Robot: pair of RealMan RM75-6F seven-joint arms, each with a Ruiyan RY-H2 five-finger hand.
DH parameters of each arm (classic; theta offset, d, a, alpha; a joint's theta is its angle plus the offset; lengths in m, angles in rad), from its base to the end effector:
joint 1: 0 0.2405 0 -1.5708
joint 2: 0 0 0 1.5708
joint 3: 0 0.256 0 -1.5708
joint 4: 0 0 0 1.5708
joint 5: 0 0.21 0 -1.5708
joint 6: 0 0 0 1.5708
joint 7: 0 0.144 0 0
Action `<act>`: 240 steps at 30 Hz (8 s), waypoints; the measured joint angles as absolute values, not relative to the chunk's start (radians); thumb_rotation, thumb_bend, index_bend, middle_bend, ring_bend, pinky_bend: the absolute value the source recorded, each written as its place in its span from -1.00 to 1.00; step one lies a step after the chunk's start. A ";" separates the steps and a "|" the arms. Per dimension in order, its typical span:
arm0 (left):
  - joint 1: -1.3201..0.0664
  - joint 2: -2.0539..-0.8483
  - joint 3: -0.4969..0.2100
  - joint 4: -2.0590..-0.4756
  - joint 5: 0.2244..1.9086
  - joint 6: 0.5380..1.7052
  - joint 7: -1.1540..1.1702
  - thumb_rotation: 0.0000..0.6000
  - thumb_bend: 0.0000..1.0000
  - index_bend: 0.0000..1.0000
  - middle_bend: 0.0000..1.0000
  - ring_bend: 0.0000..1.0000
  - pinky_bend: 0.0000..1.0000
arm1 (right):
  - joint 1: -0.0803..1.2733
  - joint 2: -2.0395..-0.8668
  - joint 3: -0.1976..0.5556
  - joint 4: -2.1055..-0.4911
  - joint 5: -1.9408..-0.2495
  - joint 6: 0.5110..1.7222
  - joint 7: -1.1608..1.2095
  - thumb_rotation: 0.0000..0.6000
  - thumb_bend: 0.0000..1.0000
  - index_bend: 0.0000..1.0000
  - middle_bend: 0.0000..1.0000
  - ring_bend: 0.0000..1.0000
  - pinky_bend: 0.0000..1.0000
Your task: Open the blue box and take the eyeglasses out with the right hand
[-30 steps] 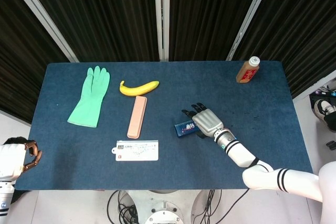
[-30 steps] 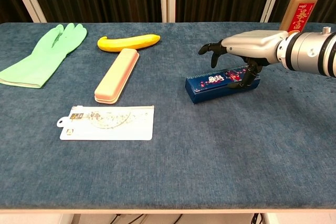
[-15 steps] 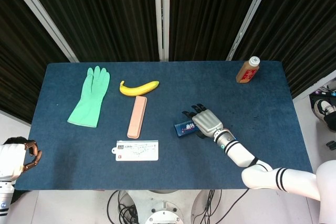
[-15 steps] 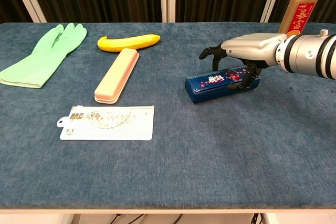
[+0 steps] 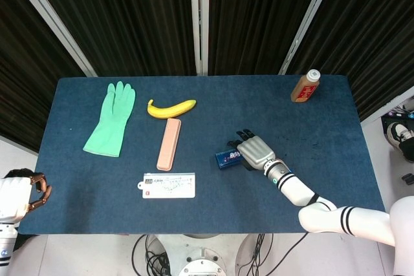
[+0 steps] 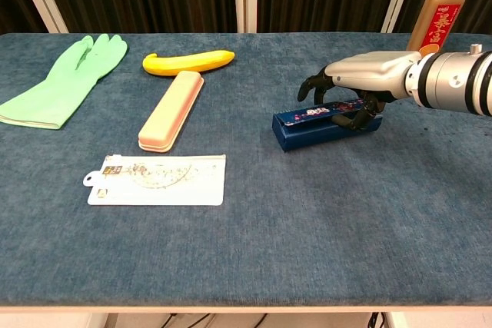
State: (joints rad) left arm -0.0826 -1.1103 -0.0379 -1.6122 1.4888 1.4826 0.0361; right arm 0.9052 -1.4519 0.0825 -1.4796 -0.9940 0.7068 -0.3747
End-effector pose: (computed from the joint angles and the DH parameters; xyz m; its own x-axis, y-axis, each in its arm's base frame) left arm -0.3146 0.1779 0.1606 0.4355 0.0170 0.9001 0.9001 0.0042 -0.4356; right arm -0.1466 -0.3551 -0.0235 0.6166 -0.4128 0.6704 -0.7697 -0.4949 0.4033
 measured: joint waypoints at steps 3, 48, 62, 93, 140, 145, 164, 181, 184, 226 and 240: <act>-0.083 -1.110 -0.038 -1.612 1.489 1.483 0.035 1.00 -0.25 0.33 0.33 -0.14 -0.23 | 0.904 -1.437 0.079 -1.494 -0.988 0.706 -0.374 1.00 0.29 -0.60 -0.29 -1.00 -1.00; -0.082 -1.114 -0.039 -1.614 1.485 1.484 0.047 1.00 -0.25 0.33 0.33 -0.14 -0.26 | 0.820 -1.499 0.037 -1.246 -1.155 0.786 -0.224 1.00 -0.98 -1.00 -0.89 -1.00 -1.00; -0.083 -1.111 -0.039 -1.613 1.487 1.482 0.033 1.00 -0.25 0.33 0.33 -0.14 -0.26 | 0.850 -1.567 0.049 -1.335 -1.373 0.853 -0.180 1.00 -0.93 -1.00 -0.74 -1.00 -1.00; -0.086 -1.104 -0.036 -1.614 1.488 1.474 0.018 1.00 -0.25 0.33 0.33 -0.14 -0.26 | 1.028 -1.625 0.135 -1.284 -1.175 0.613 -0.308 1.00 0.18 -1.00 -0.48 -1.00 -1.00; -0.087 -1.105 -0.037 -1.613 1.486 1.473 0.022 1.00 -0.25 0.33 0.33 -0.14 -0.26 | 1.084 -1.681 0.181 -1.142 -0.891 0.648 -0.400 1.00 -0.40 -1.00 -0.47 -1.00 -1.00; -0.087 -1.104 -0.037 -1.612 1.487 1.472 0.019 1.00 -0.25 0.33 0.33 -0.14 -0.26 | 1.103 -1.703 0.195 -1.106 -0.833 0.647 -0.428 1.00 -0.39 -1.00 -0.39 -1.00 -1.00; -0.088 -1.106 -0.037 -1.615 1.486 1.473 0.033 1.00 -0.25 0.32 0.33 -0.14 -0.27 | 1.080 -1.504 0.090 -1.354 -0.632 0.650 -0.500 1.00 -0.36 -1.00 -0.31 -1.00 -1.00; -0.088 -1.104 -0.036 -1.614 1.487 1.472 0.024 1.00 -0.25 0.32 0.33 -0.14 -0.26 | 1.123 -1.567 0.082 -1.282 -0.622 0.648 -0.496 1.00 -0.26 -0.45 -0.39 -1.00 -1.00; -0.088 -1.104 -0.036 -1.614 1.486 1.471 0.023 1.00 -0.25 0.32 0.33 -0.14 -0.26 | 1.124 -1.566 0.080 -1.285 -0.621 0.653 -0.494 1.00 -0.25 -0.37 -0.39 -1.00 -1.00; -0.088 -1.103 -0.036 -1.615 1.487 1.472 0.021 1.00 -0.25 0.32 0.33 -0.14 -0.26 | 1.023 -1.693 0.078 -1.232 -0.887 0.987 -0.444 1.00 -0.05 0.42 -0.11 -1.00 -1.00; -0.089 -1.102 -0.035 -1.615 1.487 1.471 0.017 1.00 -0.25 0.32 0.33 -0.14 -0.26 | 0.926 -1.862 0.105 -1.040 -1.066 1.145 -0.485 1.00 -0.05 0.44 -0.11 -0.98 -1.00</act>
